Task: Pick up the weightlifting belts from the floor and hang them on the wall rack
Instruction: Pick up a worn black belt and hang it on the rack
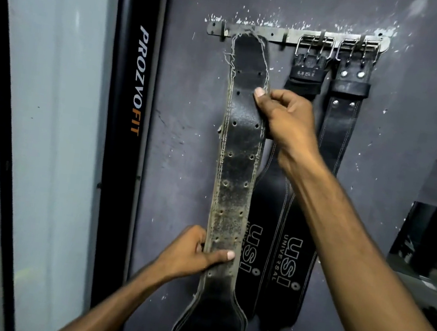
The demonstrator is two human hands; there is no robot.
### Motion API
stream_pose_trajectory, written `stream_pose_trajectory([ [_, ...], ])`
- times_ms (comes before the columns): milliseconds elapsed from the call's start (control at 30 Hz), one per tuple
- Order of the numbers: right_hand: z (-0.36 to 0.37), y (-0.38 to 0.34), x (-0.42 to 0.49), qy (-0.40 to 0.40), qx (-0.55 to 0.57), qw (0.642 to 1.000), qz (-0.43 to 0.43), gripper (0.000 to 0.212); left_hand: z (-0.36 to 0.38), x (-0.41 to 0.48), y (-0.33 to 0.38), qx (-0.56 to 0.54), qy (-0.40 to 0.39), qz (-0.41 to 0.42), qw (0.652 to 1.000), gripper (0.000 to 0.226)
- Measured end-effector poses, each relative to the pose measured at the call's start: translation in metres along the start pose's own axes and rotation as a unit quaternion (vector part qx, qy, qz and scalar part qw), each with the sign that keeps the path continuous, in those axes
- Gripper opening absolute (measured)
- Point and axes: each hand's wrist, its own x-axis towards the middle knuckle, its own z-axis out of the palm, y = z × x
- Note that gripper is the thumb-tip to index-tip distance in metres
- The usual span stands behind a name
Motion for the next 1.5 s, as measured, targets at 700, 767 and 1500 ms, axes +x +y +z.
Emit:
stream_pose_trajectory([
  [700,-0.080,0.160,-0.361,-0.178,-0.032,0.920,0.347,0.049,-0.046,-0.069,0.090,-0.421,0.140,-0.113,0.889,0.014],
  [767,-0.077,0.162,-0.375,-0.182,-0.038,0.916,0.354,0.035,-0.046,-0.075,0.095,-0.426,0.129,-0.124,0.887,0.014],
  [1500,-0.099,0.092,-0.266,-0.031,0.002,0.987,0.155,0.016,-0.105,-0.153,0.143,0.412,0.147,-0.047,0.898,0.049],
])
